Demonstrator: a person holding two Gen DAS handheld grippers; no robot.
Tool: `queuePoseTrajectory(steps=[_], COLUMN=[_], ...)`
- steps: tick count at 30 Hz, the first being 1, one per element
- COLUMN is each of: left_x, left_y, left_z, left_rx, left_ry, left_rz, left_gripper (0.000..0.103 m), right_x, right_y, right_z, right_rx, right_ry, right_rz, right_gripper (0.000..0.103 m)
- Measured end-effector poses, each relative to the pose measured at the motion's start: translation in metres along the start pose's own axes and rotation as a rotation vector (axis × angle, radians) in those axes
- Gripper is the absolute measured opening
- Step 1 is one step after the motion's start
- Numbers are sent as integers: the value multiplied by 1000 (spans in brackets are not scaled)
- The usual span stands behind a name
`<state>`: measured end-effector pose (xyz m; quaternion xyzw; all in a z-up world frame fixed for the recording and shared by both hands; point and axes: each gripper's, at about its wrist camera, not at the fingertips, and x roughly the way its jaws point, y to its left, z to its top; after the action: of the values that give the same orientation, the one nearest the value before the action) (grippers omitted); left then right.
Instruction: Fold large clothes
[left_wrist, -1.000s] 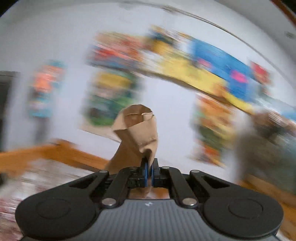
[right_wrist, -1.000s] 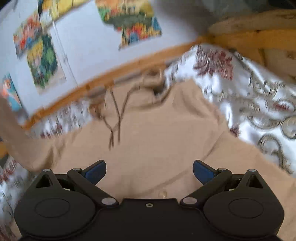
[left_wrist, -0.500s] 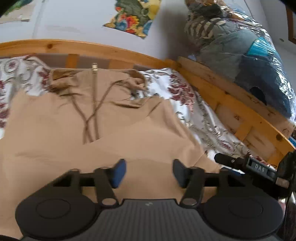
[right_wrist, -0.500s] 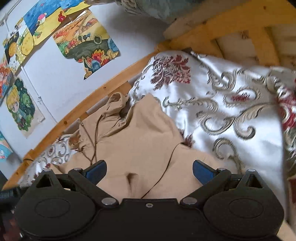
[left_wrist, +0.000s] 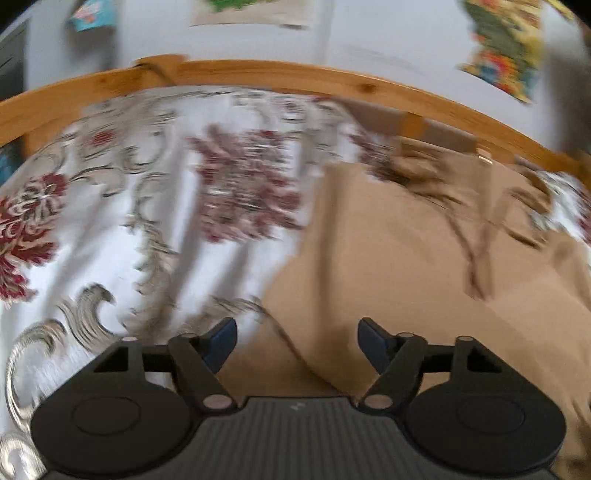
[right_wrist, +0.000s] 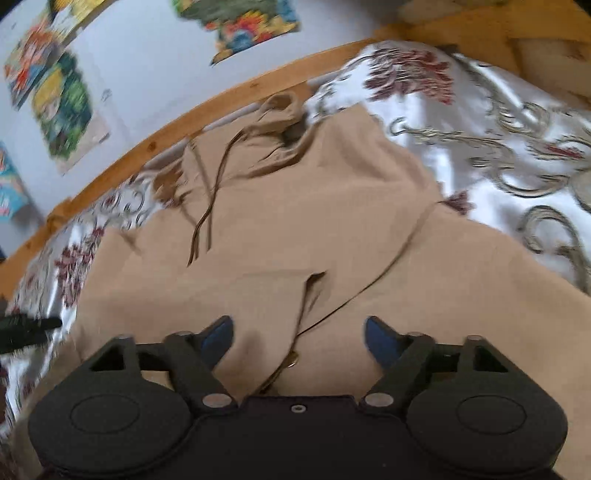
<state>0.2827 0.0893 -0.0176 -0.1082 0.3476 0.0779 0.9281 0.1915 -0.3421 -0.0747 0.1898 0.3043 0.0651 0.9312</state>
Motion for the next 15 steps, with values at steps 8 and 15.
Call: queuePoseTrajectory(steps=[8,15], left_x=[71,91], left_y=[-8,-40], left_z=[50,30], left_rx=[36,203], left_ry=[46,102], left_rz=[1,21], left_gripper=[49,28], right_x=[-2,-26], right_y=[7,1], right_z=[-4,18], right_rx=[-53,-147], right_ry=[-54,-232], right_rz=[-1,-167], right_gripper=[0,0])
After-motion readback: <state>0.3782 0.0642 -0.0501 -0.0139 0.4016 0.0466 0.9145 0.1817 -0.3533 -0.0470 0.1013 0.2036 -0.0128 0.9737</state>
